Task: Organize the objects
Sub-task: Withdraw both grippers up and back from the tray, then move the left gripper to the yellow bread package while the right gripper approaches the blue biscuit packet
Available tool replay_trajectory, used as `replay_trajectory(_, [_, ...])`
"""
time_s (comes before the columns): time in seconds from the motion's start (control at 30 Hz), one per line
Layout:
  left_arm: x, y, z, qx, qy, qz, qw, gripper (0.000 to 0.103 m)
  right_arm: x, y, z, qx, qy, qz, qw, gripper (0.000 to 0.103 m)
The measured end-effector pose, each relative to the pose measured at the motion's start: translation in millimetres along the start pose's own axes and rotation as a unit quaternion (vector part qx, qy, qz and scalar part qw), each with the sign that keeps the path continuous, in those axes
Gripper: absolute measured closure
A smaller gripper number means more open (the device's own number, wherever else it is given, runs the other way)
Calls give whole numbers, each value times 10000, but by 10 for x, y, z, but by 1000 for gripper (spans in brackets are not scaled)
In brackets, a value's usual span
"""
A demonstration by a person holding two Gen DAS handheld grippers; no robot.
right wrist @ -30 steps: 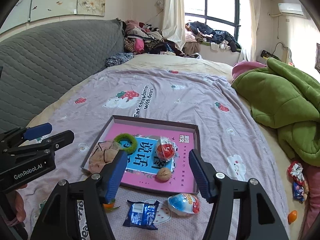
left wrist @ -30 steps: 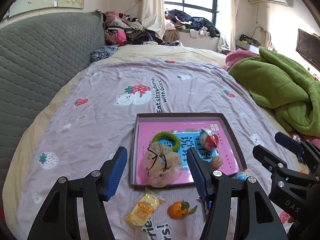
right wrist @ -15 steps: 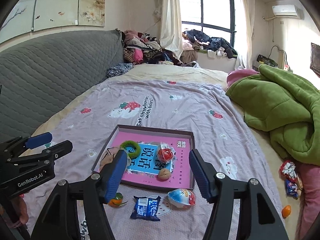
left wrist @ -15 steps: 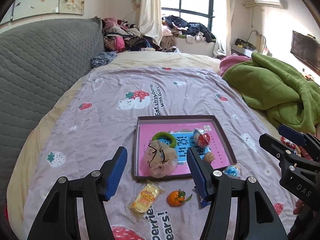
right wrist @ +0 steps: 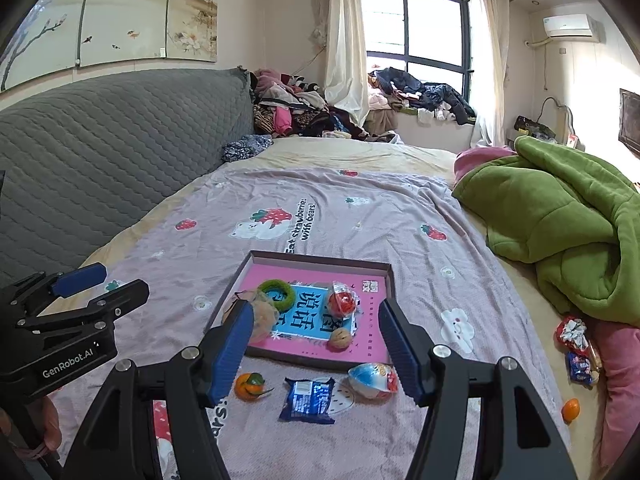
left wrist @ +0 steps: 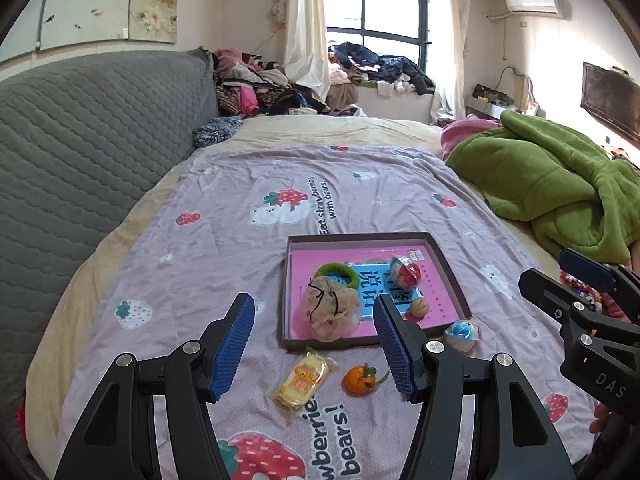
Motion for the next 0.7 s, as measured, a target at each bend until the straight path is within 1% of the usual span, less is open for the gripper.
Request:
replay_trajectory(0.23, [-45,-184,43,-35,-32,-63,10000,39,-85,-69,-34,15,64,47,10000,38])
replay_trajectory(0.53, [-80,-256,94,-10,-99,-63,9999,39,-140,-140,-73,-8,83,42,10000,38])
replay_trajectory(0.7, [-89,-298,79,-41,-86,-73,9999,39,-170,-209,-99,-170,-66,86,9998,38])
Point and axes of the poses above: each gripper's, at about its wrist camera, not at the fingertips, and x roughly the way its jaws point, z to its right, y to its top, the point moved 9 cm from there along x, roughly the way its jaws point, and after that the axes turned 12 degrees about x, right-handed, at the moved point
